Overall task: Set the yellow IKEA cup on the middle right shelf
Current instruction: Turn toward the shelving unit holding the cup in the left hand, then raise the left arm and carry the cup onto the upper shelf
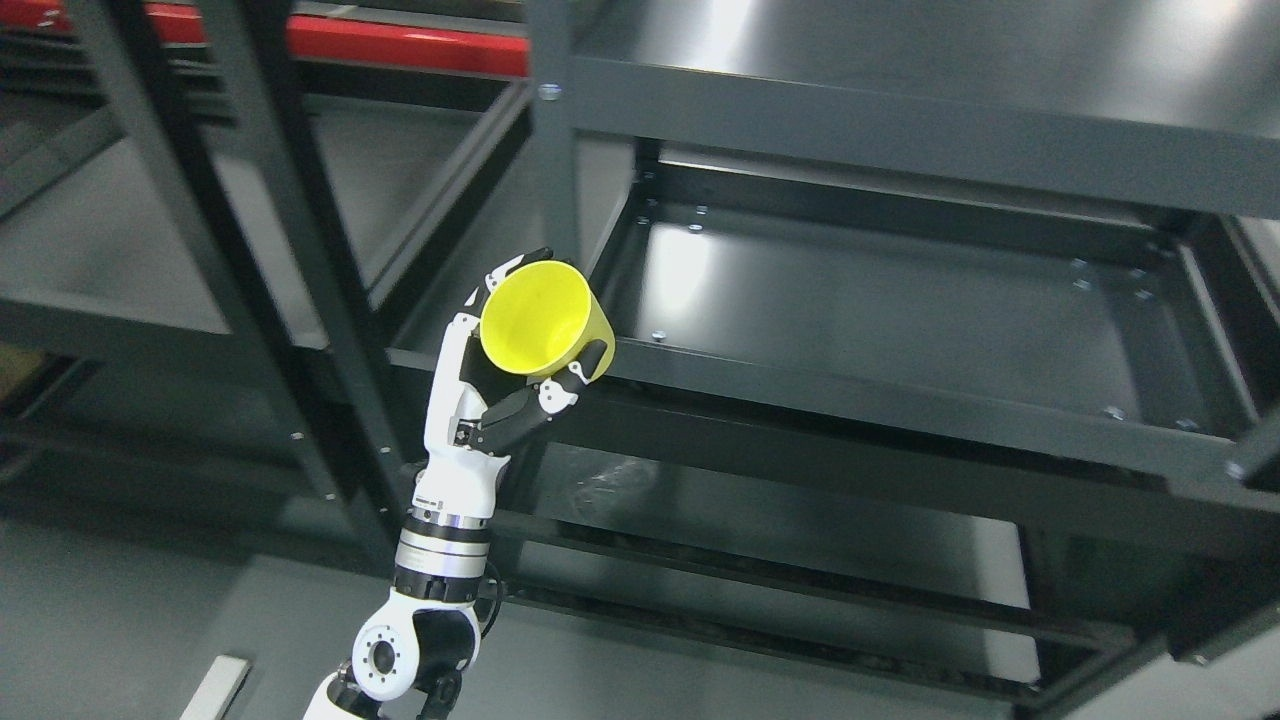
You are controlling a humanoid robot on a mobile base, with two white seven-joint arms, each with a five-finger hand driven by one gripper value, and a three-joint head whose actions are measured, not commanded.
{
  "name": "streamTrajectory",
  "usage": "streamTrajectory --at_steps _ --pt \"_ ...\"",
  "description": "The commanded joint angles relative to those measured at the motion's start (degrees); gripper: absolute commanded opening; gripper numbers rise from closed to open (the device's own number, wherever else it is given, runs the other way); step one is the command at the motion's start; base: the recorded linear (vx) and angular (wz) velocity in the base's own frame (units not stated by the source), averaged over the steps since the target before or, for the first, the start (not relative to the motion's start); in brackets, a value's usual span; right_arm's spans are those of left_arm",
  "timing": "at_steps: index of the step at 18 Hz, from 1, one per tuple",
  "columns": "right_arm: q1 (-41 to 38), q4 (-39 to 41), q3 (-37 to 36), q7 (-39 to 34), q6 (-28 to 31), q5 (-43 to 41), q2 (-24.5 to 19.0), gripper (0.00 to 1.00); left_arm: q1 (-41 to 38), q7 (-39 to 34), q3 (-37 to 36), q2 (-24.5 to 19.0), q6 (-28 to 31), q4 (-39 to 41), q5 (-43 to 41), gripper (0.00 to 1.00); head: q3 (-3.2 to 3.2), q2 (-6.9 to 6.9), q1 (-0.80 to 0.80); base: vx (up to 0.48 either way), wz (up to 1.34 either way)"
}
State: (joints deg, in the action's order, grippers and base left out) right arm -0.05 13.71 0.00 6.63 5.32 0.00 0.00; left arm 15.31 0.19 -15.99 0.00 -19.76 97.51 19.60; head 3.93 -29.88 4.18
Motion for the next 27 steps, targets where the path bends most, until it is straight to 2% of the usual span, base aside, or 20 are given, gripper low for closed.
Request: streamTrajectory --at_steps 1,3,7,12,16,21,24,27 --pt "-0.7 0.0 1.0 0.0 0.0 -1.4 1.0 0.99 0.0 0.1 -3.4 -1.0 -0.4 0.5 0.0 0.00 0.00 0.00 0.00 -0.098 -1.03" --pt "-0.7 0.0 1.0 0.0 0.0 -1.4 1.0 0.99 0.1 0.1 -4.7 -1.0 -1.4 0.5 0.0 0.00 0.00 0.00 0.00 -0.058 -0.79" --pt "-0.7 0.1 1.0 0.0 0.0 -1.4 1.0 0.99 2.1 0.4 -12.6 -1.0 -4.7 0.6 -0.1 0.01 0.00 0.02 0.00 0.020 -0.27" --pt "-0.7 0.0 1.0 0.0 0.0 -1.4 1.0 0.99 12.9 0.9 -17.8 -1.0 -5.5 0.6 -0.1 0.01 0.00 0.02 0.00 0.055 0.05" --pt "-0.7 0.0 1.0 0.0 0.0 -1.4 1.0 0.99 18.0 0.8 -19.8 -1.0 -5.6 1.3 -0.1 0.01 0.00 0.02 0.00 0.060 -0.11" --pt "-0.7 0.0 1.0 0.0 0.0 -1.4 1.0 0.99 31.0 0.6 -22.1 -1.0 -5.1 2.5 0.9 0.00 0.00 0.02 0.00 0.090 -0.04" --pt "-0.7 0.0 1.0 0.0 0.0 -1.4 1.0 0.99 37.8 -0.3 -21.5 -1.0 -0.9 2.5 3.6 0.00 0.00 0.02 0.00 0.135 0.12" --pt "-0.7 0.0 1.0 0.0 0.0 -1.4 1.0 0.99 42.0 -6.3 -21.5 -1.0 9.0 2.0 14.2 0.00 0.00 0.02 0.00 0.139 0.25"
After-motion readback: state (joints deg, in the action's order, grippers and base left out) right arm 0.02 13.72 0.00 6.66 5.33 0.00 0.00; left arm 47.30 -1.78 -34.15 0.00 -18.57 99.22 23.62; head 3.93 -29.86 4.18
